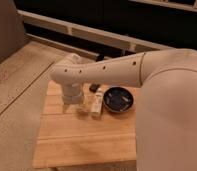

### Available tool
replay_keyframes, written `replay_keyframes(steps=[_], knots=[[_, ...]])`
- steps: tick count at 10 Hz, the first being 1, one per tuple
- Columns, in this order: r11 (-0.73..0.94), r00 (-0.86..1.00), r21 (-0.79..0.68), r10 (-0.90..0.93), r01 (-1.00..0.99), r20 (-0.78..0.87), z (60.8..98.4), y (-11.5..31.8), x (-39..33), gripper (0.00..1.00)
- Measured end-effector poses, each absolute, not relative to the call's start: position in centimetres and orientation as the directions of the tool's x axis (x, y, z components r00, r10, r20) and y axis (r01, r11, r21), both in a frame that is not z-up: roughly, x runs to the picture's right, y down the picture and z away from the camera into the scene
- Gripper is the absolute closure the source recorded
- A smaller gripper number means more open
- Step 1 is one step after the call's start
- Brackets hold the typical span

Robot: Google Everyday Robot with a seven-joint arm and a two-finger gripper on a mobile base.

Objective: Place the pepper in the ceramic bowl

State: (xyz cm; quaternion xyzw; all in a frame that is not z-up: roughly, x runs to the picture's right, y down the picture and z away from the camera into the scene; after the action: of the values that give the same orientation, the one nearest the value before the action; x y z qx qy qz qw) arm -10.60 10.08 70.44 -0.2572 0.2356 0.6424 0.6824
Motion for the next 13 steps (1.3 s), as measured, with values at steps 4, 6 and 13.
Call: replay_keyframes(steps=[4,6,13], knots=[[-0.002,0.023,-0.045,0.836,-0.999,-0.547,73.2,4.6,-10.6,0.35],[0.017,0.055,-0.088,0.886,-0.996,-0.461,74.2,1.2,-10.8,0.35],[0.068,0.117,-0.129,0.895,-0.989,-0.430,75.1,-1.1,-9.1,0.35]])
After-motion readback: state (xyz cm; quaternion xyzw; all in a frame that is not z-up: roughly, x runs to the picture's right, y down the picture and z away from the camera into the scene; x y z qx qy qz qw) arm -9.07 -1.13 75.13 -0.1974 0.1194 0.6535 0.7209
